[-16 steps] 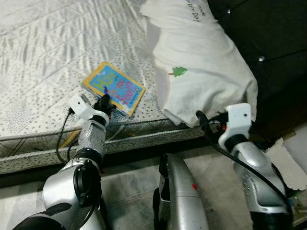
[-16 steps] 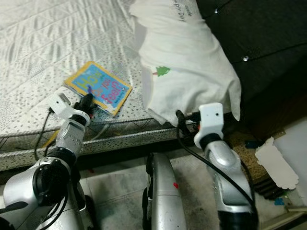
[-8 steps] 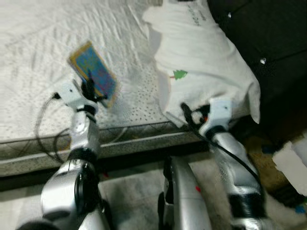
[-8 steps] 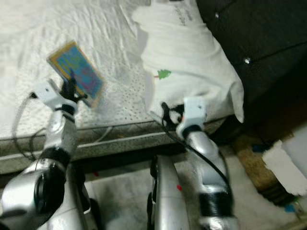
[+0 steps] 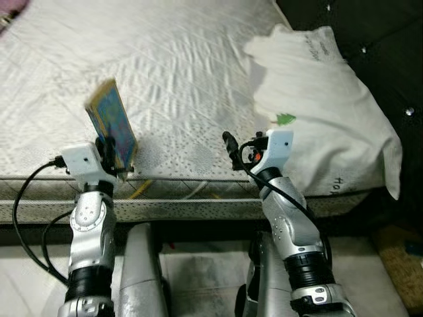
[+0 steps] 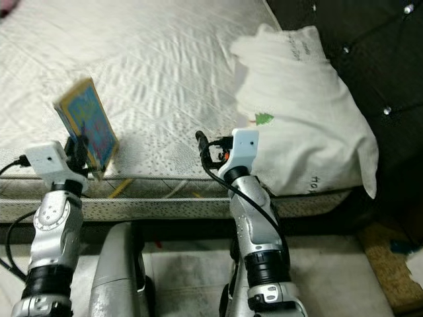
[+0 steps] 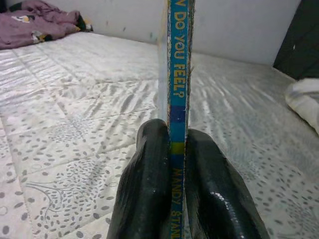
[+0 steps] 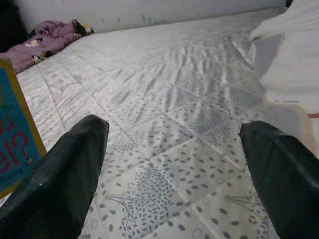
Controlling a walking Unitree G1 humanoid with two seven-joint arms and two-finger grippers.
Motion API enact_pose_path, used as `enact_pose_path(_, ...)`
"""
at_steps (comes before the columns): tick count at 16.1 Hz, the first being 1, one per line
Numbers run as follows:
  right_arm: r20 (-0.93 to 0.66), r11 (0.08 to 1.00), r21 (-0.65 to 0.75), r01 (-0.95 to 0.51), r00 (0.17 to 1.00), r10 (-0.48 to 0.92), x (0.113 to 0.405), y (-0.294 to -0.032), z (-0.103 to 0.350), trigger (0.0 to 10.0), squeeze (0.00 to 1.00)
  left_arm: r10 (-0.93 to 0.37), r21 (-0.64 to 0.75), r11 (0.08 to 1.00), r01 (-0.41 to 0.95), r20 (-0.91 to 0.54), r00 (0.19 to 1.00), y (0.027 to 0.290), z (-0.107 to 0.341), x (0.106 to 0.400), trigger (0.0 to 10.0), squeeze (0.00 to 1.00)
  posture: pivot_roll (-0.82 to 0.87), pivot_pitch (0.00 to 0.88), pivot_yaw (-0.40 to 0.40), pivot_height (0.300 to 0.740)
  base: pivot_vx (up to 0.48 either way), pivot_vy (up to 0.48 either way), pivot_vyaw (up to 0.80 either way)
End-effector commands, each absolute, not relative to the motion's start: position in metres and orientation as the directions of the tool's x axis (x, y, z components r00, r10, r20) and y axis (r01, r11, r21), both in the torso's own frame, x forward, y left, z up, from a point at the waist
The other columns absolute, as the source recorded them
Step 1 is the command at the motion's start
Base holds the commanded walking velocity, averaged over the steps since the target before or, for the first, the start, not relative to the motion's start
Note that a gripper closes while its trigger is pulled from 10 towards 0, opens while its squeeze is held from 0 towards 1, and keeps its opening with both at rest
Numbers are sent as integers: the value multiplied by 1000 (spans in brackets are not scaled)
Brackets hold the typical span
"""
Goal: Clean up the room
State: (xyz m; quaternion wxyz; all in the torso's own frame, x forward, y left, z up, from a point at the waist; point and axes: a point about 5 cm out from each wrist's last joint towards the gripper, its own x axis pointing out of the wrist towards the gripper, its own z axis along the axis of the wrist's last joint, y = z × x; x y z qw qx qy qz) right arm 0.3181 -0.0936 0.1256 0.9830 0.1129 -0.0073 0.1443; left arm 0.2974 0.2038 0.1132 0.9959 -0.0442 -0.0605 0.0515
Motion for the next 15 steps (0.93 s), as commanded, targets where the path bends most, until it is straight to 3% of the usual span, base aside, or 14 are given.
enact_pose_path(1,63,937,224,-269,963,261,322,-96,128,10000,0,55,-69,997,-45,162,985,194,130,301,0,0,77,0,-8,583,0,0,0)
enact_pose_path(5,67,940,224,-256,967,247,323,-101,125,10000,0,-2,-62,998,9,110,994,177,128,302,0,0,66,0,-12,635,0,0,0)
enact_pose_path(6,67,941,222,-255,967,246,323,-101,125,10000,0,-2,-60,998,8,108,994,176,128,302,1765,0,63,0,-12,645,0,0,0)
enact_pose_path(7,68,942,220,-254,967,245,323,-101,124,10000,0,-3,-50,999,8,101,995,174,127,301,8745,0,60,0,-14,654,0,0,0)
enact_pose_path(8,68,944,213,-252,968,243,323,-102,124,10000,0,5,-30,1000,-3,62,998,170,122,302,10000,0,57,0,-15,668,0,0,0)
enact_pose_path(15,69,957,194,-217,976,208,324,-110,124,10000,0,-86,-14,996,88,68,994,149,127,313,10000,0,27,0,-12,740,0,0,0)
